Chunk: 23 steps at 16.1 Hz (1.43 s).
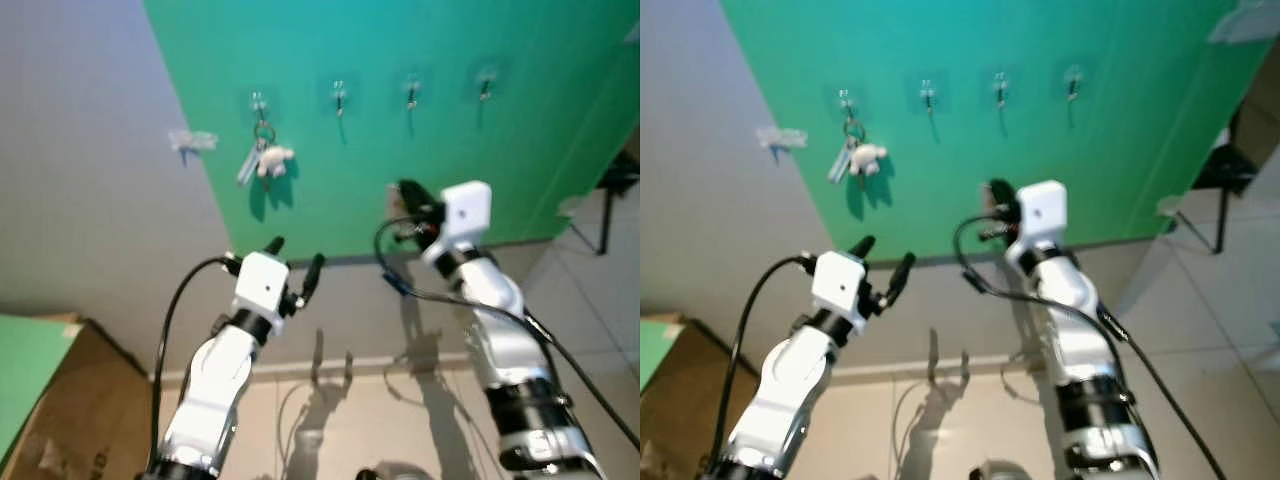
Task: Hang keys on a hook
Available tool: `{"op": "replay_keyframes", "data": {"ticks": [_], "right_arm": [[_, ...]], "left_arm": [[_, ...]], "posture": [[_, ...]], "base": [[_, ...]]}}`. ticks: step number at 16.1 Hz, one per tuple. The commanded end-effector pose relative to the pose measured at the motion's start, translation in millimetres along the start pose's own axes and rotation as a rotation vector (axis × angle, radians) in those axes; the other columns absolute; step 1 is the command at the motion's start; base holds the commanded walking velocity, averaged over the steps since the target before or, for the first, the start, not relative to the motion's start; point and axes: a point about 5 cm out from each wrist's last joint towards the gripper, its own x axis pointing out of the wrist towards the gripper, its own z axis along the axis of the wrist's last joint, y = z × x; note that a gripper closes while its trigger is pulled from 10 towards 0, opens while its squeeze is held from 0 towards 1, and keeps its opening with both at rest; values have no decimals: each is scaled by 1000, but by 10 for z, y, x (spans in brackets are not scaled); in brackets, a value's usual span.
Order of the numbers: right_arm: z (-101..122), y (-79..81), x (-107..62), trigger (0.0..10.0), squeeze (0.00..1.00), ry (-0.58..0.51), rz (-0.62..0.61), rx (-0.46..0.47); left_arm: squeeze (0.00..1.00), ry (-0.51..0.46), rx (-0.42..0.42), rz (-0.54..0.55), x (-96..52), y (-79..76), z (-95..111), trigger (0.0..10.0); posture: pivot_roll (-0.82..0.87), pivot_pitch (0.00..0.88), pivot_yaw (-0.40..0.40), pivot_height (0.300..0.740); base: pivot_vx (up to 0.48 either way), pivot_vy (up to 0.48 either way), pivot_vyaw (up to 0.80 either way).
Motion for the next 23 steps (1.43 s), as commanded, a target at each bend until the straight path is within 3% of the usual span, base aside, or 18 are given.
{"op": "replay_keyframes", "data": {"ticks": [1, 5, 8, 15, 23], "right_arm": [[99, 29, 59, 10000, 0, -16, 30, 13], [192, 19, 205, 10000, 0, 0, 20, 43], [237, 42, 330, 10000, 0, 31, -10, -30], [297, 82, 373, 10000, 0, 39, 28, 19], [667, 10, 501, 10000, 0, -34, 64, 79]], "left_arm": [[0, 6, 14, 20, 7, 29, 10, 10000], [0, 7, 22, 18, 10, 36, 14, 10000], [0, 7, 34, 11, 4, 26, 17, 10000], [0, 8, 50, 0, -16, 40, 31, 10000], [0, 14, 43, -2, -38, 1, 17, 10000]], "posture": [[-192, 44, 69, 736], [-184, 39, 70, 736], [-170, 29, 67, 736], [-163, 18, 69, 736], [-160, 39, 60, 736]], "base": [[0, 0, 0], [0, 0, 0], [0, 0, 0], [0, 0, 0], [0, 0, 0]]}}
